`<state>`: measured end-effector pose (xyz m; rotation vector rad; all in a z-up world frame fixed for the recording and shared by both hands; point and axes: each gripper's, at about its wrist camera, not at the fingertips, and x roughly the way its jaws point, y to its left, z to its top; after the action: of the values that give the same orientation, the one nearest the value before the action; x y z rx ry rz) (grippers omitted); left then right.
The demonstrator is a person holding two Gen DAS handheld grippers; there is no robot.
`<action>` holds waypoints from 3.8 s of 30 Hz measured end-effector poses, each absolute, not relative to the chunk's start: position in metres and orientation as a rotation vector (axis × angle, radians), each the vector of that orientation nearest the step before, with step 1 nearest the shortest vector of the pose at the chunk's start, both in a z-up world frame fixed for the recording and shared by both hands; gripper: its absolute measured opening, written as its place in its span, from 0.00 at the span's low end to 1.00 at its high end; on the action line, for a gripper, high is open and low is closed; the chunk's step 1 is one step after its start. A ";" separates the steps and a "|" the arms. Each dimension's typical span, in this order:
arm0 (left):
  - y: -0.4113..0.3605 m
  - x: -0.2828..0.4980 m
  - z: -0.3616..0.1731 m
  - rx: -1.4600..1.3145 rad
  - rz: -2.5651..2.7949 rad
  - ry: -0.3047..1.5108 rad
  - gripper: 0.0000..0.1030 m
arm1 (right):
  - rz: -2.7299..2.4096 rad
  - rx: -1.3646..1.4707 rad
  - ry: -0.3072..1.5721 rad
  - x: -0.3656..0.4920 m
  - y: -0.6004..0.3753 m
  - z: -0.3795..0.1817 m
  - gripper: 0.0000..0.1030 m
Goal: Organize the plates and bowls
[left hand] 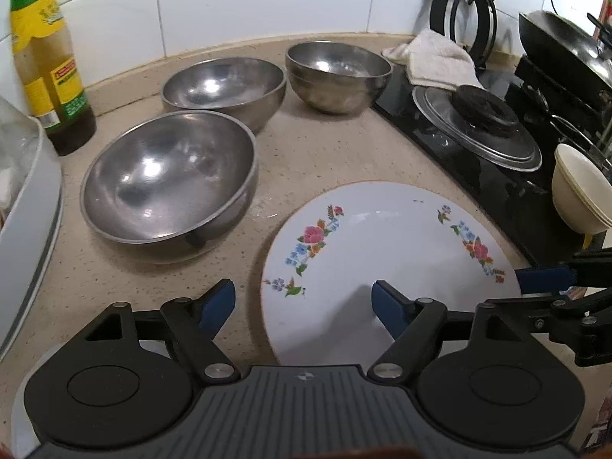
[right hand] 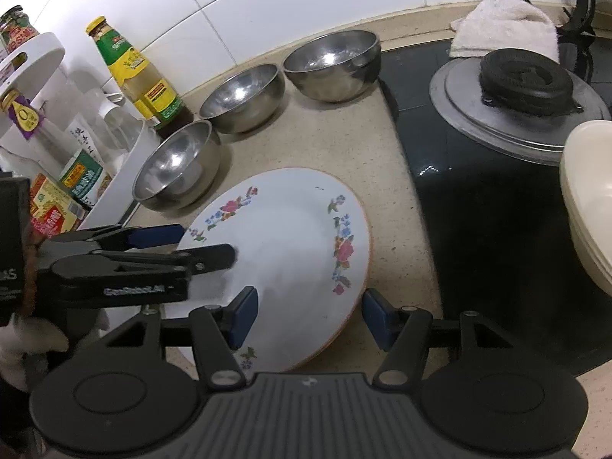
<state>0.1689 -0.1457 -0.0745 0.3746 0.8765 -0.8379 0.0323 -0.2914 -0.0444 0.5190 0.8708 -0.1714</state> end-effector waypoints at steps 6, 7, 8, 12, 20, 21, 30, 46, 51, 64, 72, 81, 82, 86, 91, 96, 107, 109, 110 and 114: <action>-0.146 0.170 -0.076 0.362 -0.861 0.885 0.80 | -0.174 0.517 0.866 0.033 -0.293 -0.045 0.57; -0.147 0.169 -0.076 0.365 -0.872 0.884 0.80 | -0.172 0.512 0.866 0.033 -0.292 -0.045 0.57; -0.149 0.168 -0.076 0.370 -0.885 0.882 0.79 | -0.170 0.501 0.866 0.033 -0.291 -0.045 0.56; -0.151 0.163 -0.078 0.364 -0.887 0.867 0.79 | -0.175 0.465 0.868 0.032 -0.287 -0.045 0.51; -0.142 0.164 -0.074 0.320 -0.858 0.862 0.58 | -0.206 0.481 0.846 0.025 -0.299 -0.046 0.30; -0.141 0.162 -0.074 0.319 -0.865 0.861 0.56 | -0.212 0.488 0.845 0.023 -0.302 -0.046 0.28; -0.142 0.160 -0.076 0.332 -0.895 0.854 0.62 | -0.224 0.536 0.851 0.012 -0.319 -0.046 0.28; -0.150 0.149 -0.072 0.295 -0.842 0.859 0.49 | -0.247 0.533 0.784 0.007 -0.314 -0.047 0.32; -0.150 0.140 -0.062 0.293 -0.857 0.810 0.49 | -0.268 0.580 0.773 0.001 -0.321 -0.044 0.30; -0.145 0.133 -0.045 0.250 -0.850 0.760 0.49 | -0.274 0.590 0.736 0.000 -0.322 -0.029 0.30; -0.143 0.131 -0.040 0.238 -0.845 0.741 0.49 | -0.272 0.595 0.727 0.000 -0.322 -0.023 0.30; -0.134 0.130 -0.031 0.210 -0.830 0.707 0.49 | -0.256 0.578 0.723 0.006 -0.317 -0.016 0.30; -0.132 0.130 -0.029 0.208 -0.827 0.704 0.49 | -0.253 0.578 0.722 0.007 -0.317 -0.015 0.30; -0.127 0.130 -0.025 0.196 -0.816 0.688 0.49 | -0.238 0.572 0.718 0.010 -0.314 -0.011 0.30; -0.116 0.129 -0.020 0.186 -0.792 0.666 0.49 | -0.213 0.557 0.720 0.016 -0.308 -0.007 0.30; -0.100 0.130 -0.017 0.167 -0.755 0.657 0.49 | -0.179 0.542 0.725 0.025 -0.298 -0.005 0.30; -0.053 0.125 -0.008 0.124 -0.651 0.633 0.50 | -0.073 0.500 0.749 0.047 -0.263 -0.003 0.30; -0.043 0.124 -0.008 0.119 -0.628 0.631 0.50 | -0.049 0.493 0.750 0.051 -0.255 -0.003 0.30; -0.038 0.124 -0.007 0.116 -0.616 0.631 0.50 | -0.039 0.488 0.751 0.053 -0.252 -0.003 0.30; -0.019 0.121 -0.007 0.101 -0.571 0.636 0.50 | 0.007 0.469 0.762 0.061 -0.234 -0.002 0.30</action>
<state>0.1215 -0.0187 -0.0070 0.1007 0.6355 -0.5709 0.0611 -0.2344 -0.0025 0.4693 0.7617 0.0067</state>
